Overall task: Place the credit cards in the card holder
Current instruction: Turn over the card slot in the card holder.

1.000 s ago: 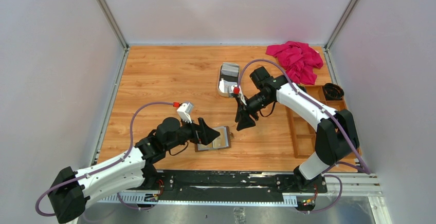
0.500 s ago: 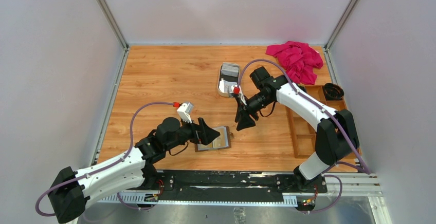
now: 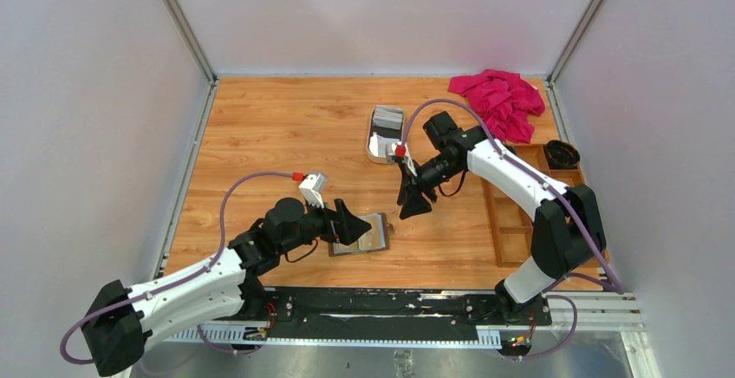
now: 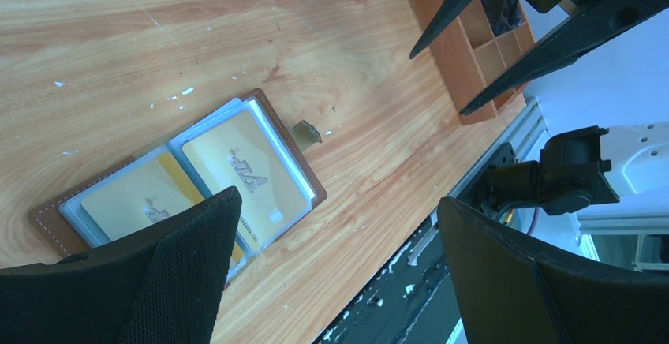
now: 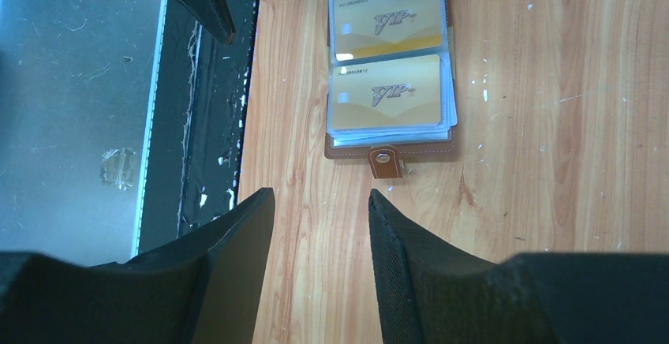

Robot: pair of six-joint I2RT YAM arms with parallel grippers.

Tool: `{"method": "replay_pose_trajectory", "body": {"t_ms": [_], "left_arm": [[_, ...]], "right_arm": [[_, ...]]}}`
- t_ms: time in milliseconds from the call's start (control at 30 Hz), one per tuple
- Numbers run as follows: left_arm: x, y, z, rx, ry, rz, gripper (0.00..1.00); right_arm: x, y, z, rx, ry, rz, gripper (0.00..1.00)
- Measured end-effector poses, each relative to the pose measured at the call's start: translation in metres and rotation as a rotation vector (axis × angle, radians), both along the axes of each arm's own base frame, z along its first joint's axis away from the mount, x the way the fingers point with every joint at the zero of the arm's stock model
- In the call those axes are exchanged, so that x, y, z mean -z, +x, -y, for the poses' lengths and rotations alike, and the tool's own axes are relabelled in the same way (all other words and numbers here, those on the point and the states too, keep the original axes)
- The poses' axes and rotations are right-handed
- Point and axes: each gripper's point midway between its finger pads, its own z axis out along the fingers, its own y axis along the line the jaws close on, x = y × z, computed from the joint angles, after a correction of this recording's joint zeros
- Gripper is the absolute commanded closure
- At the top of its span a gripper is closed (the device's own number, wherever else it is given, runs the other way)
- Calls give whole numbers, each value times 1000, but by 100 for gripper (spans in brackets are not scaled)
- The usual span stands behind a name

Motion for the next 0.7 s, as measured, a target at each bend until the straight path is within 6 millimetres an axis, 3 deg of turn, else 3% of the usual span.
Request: {"method": "replay_pose_trajectory", "body": {"t_ms": [700], "left_arm": [[1,0,2,8,-1,-2,1]], "right_arm": [[0,1,1,3,4,-2,49]]}}
